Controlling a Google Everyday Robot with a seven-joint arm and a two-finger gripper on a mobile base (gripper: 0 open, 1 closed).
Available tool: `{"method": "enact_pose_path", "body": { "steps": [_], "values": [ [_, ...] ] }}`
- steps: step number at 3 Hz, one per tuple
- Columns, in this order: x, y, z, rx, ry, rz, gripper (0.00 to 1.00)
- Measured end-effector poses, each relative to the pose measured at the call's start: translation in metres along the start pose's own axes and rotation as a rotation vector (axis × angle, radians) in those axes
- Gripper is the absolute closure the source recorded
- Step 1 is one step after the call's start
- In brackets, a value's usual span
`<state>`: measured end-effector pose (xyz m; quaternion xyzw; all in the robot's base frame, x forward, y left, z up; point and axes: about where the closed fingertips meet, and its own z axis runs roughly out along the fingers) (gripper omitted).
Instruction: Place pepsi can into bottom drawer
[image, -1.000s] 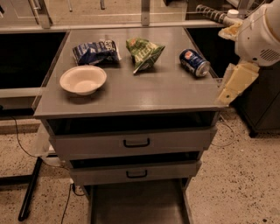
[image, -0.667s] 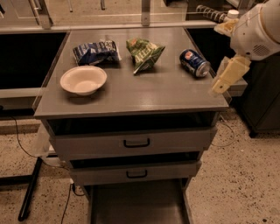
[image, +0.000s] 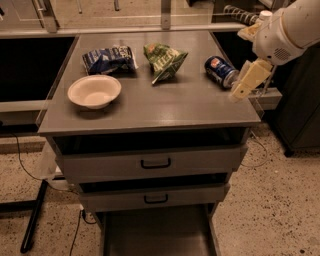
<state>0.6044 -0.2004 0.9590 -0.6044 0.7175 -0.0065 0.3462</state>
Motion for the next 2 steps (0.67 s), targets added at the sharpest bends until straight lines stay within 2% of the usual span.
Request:
{"method": "enact_pose_path", "body": {
  "steps": [1, 2],
  "values": [
    [0.007, -0.009, 0.016, -0.002, 0.003, 0.027, 0.0],
    [0.022, -0.037, 0.039, 0.034, 0.006, 0.1, 0.0]
  ]
}}
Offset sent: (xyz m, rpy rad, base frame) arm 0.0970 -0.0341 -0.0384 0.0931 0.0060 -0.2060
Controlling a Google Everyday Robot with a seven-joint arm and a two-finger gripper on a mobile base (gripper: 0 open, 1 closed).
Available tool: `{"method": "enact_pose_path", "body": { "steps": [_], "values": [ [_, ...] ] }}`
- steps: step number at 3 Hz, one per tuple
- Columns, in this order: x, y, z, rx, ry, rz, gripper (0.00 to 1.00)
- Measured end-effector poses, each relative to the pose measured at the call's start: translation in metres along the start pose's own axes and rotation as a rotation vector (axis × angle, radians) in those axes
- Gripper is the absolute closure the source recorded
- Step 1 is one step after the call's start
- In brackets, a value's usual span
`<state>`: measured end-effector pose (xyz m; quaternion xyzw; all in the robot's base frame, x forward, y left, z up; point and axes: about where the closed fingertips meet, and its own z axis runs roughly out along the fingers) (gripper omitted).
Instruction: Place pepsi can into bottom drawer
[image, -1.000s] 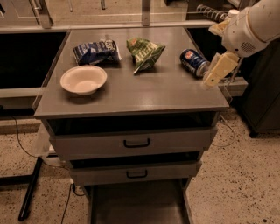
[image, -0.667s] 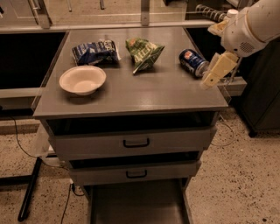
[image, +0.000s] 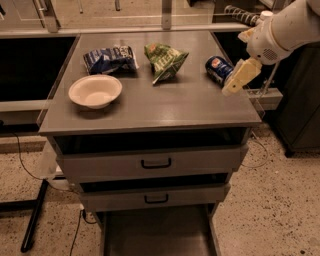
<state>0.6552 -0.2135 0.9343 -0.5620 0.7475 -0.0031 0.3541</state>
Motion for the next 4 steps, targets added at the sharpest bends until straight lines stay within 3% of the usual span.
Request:
{"method": "enact_pose_path", "body": {
  "steps": [2, 4],
  "values": [
    [0.016, -0.04, 0.044, 0.033, -0.064, 0.172, 0.0],
    [0.03, -0.046, 0.082, 0.012, -0.112, 0.33, 0.0]
  ]
}}
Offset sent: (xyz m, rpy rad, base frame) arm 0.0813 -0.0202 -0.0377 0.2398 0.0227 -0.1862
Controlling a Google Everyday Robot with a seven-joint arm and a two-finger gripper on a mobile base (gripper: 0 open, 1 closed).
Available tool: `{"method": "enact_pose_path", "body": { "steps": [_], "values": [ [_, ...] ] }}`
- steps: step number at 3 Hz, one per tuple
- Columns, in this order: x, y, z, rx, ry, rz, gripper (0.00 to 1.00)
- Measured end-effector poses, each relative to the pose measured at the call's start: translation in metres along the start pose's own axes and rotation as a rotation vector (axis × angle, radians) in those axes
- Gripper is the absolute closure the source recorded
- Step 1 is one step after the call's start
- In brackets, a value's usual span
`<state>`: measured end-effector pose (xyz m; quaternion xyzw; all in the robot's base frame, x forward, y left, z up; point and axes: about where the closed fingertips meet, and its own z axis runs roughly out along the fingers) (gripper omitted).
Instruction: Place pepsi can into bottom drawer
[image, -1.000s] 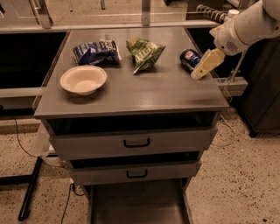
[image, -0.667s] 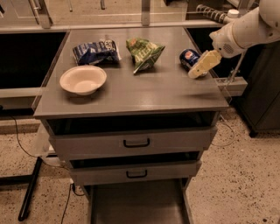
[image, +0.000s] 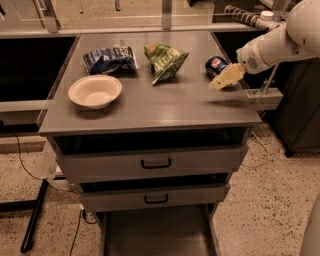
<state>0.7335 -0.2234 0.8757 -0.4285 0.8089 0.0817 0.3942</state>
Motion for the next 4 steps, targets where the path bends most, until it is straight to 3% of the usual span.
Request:
{"method": "enact_pose_path", "body": {
  "steps": [1, 3, 4],
  "values": [
    [0.005, -0.0046, 0.0118, 0.009, 0.004, 0.048, 0.0],
    [0.005, -0.0045, 0.0123, 0.009, 0.004, 0.05, 0.41],
    [0.005, -0.0045, 0.0124, 0.008, 0.004, 0.05, 0.66]
  ]
}}
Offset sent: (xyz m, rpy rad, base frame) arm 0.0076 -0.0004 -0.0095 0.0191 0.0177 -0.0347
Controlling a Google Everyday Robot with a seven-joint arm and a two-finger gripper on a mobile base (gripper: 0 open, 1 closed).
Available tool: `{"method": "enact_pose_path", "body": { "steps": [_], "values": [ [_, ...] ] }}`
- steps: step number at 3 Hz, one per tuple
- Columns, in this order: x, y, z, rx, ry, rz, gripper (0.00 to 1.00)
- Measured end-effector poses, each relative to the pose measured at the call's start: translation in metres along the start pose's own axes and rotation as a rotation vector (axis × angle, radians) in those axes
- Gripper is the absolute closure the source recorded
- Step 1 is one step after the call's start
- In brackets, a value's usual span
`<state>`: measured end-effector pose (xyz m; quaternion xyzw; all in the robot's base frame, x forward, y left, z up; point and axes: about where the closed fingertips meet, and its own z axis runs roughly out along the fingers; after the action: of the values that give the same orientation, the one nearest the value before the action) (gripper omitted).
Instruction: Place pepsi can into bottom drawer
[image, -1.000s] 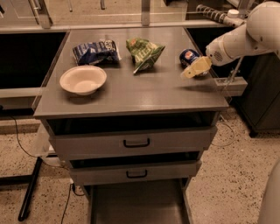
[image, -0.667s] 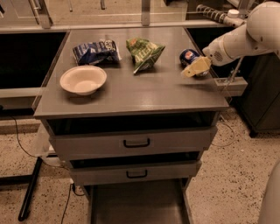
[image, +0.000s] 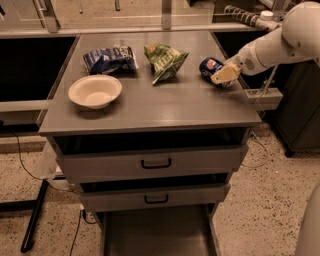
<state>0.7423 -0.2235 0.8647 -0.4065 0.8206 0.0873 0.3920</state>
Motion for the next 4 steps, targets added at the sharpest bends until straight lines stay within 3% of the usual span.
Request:
{"method": "enact_pose_path", "body": {
  "steps": [1, 2, 4],
  "values": [
    [0.0, 0.0, 0.0, 0.0, 0.0, 0.0, 0.88],
    [0.0, 0.0, 0.0, 0.0, 0.0, 0.0, 1.0],
    [0.0014, -0.0011, 0.0043, -0.006, 0.016, 0.003, 1.0]
  ]
}}
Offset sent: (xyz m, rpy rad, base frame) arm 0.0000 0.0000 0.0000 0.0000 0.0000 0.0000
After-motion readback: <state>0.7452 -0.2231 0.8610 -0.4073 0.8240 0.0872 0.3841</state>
